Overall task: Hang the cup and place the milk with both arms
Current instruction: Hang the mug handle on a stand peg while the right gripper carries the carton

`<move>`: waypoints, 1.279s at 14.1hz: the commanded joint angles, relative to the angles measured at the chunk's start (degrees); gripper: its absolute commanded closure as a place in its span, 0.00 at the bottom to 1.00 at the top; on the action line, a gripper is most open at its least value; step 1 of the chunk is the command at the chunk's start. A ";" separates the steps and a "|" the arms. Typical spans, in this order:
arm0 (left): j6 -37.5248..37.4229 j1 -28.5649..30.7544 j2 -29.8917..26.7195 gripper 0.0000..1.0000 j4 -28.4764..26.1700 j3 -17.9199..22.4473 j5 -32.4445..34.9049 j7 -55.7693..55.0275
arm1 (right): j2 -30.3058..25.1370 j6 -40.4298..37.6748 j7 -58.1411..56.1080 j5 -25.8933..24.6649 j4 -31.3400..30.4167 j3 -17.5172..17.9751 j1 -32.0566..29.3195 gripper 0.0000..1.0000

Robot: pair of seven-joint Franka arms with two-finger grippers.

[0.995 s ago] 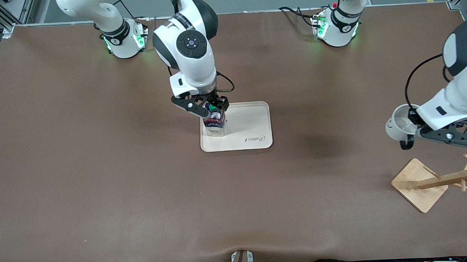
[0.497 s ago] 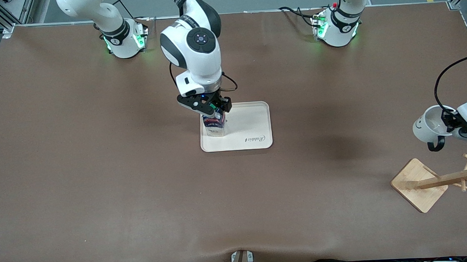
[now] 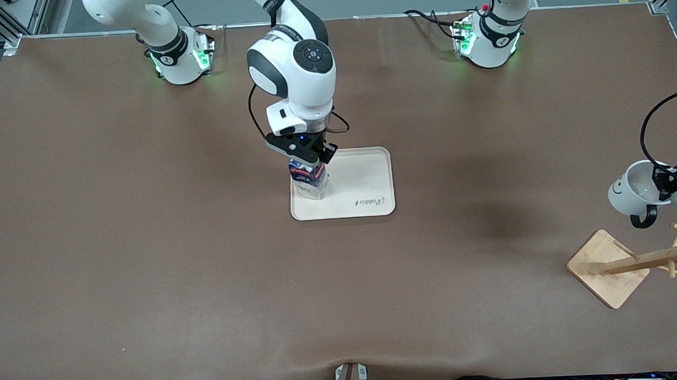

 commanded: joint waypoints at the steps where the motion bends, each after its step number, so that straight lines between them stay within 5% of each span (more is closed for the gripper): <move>1: -0.23 2.16 0.74 1.00 1.53 -0.37 -1.35 2.17 | -0.62 -2.11 2.80 -1.35 3.62 -0.41 -1.88 1.00; 3: 0.48 2.25 1.43 1.00 2.84 -0.37 -1.35 2.26 | -1.32 -8.76 0.09 -0.65 6.69 -0.23 -5.04 1.00; 8: 0.83 3.13 4.16 1.00 5.65 -0.37 -1.35 2.78 | -5.53 -30.93 -28.35 1.02 13.04 -0.40 -17.33 1.00; 15: 1.88 4.27 7.68 1.00 8.38 -0.37 -1.44 3.58 | -9.06 -31.04 -61.83 3.38 9.27 -0.32 -42.19 1.00; 18: 2.67 4.45 8.47 1.00 8.38 -0.37 -1.35 3.40 | -9.49 -26.32 -69.88 4.53 1.91 -0.23 -51.09 1.00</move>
